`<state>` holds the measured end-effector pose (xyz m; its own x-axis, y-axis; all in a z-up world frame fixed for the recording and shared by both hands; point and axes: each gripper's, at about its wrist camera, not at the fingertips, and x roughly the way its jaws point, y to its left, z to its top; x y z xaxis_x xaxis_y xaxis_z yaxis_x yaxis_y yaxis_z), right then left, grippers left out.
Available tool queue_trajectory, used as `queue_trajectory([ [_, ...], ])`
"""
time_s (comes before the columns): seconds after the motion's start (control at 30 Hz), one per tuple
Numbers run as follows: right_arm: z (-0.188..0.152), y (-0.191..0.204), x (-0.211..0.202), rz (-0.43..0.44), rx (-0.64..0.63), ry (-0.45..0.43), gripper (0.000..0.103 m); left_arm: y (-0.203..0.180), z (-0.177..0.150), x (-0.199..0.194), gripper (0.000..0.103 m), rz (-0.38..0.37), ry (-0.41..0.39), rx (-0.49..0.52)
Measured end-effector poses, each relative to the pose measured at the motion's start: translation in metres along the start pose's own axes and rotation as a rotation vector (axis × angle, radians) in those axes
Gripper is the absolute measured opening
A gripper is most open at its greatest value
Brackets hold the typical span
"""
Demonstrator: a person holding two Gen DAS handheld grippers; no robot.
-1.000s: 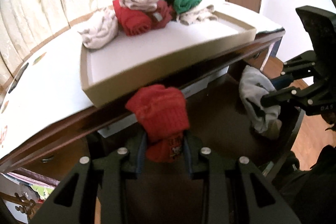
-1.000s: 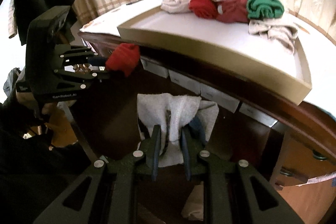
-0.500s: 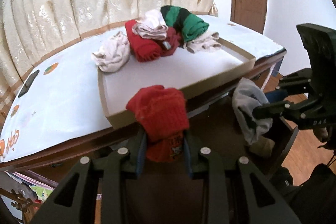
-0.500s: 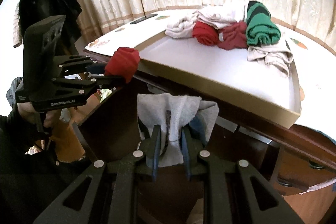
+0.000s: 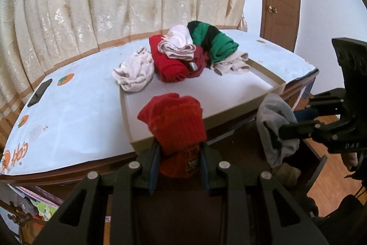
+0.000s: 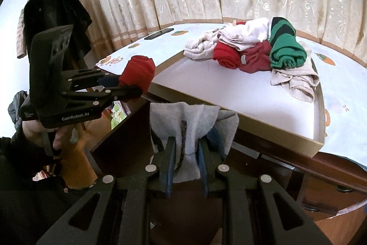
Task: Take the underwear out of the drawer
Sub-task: 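Lift the red sock and white cloth up out of the drawer over the box lid, then lower the held red sock and white cloth into the beige box lid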
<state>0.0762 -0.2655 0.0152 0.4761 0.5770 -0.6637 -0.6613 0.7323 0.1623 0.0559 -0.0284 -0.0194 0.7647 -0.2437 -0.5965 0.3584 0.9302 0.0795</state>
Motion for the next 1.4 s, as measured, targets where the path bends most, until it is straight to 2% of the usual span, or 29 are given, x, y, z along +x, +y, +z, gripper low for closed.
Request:
queue_trajectory([
  [0.77,0.021,-0.003,-0.004,-0.003,0.018,-0.080,0.021,0.013,0.019,-0.003,0.028,0.030,-0.072,-0.045],
  [1.4,0.047,-0.005,-0.006,-0.007,0.015,-0.140,0.021,0.021,0.040,-0.002,0.028,0.065,-0.123,-0.042],
])
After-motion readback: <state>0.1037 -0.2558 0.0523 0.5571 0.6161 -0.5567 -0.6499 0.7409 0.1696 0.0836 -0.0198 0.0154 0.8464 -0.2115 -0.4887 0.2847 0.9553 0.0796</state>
